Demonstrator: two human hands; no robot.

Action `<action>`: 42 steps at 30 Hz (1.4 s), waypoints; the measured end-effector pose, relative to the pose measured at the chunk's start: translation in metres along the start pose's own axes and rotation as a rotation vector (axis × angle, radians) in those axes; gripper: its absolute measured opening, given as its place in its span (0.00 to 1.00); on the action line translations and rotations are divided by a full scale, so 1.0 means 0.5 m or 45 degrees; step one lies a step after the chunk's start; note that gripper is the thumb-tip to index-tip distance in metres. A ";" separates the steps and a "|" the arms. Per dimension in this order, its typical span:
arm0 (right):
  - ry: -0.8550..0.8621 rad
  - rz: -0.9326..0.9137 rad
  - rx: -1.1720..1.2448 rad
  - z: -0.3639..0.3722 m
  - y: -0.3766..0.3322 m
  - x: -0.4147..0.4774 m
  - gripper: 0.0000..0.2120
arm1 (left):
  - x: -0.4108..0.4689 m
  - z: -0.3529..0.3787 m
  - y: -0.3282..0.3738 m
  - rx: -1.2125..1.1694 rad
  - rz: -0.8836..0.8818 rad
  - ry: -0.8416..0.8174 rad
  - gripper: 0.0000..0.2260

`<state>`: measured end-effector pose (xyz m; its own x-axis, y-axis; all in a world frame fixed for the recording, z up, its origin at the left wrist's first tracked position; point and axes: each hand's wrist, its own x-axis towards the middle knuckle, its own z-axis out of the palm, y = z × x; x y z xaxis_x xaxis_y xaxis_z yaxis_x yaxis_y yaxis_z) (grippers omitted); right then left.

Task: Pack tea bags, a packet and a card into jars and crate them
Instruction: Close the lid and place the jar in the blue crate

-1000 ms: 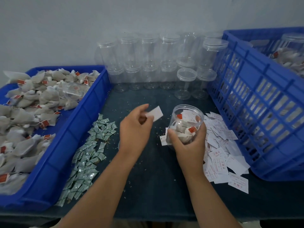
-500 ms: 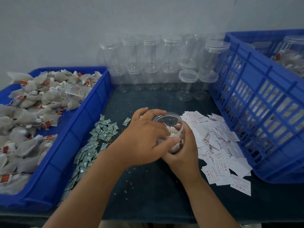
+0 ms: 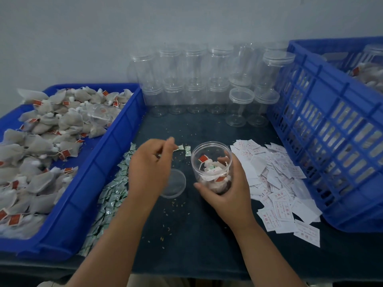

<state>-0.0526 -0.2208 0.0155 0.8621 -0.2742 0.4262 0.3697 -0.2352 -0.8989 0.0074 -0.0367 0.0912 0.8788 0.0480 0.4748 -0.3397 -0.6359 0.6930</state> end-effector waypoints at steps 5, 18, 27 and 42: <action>0.010 -0.019 0.020 0.004 -0.002 0.003 0.43 | -0.038 0.024 -0.091 0.861 -0.131 -0.711 0.38; -0.074 0.069 0.057 0.000 -0.010 -0.004 0.40 | -0.052 0.045 -0.065 -0.461 -0.661 -0.137 0.07; -0.279 0.104 -0.052 0.004 -0.008 -0.013 0.43 | -0.008 -0.012 0.019 -0.925 -0.302 -0.602 0.17; -0.309 0.030 -0.239 0.007 -0.013 -0.013 0.33 | -0.029 0.004 0.101 0.447 0.360 -0.753 0.27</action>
<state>-0.0594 -0.2140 0.0182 0.9356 -0.0557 0.3488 0.2980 -0.4056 -0.8641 -0.0218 -0.0712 0.1184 0.8412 -0.5135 0.1694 -0.5395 -0.7762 0.3262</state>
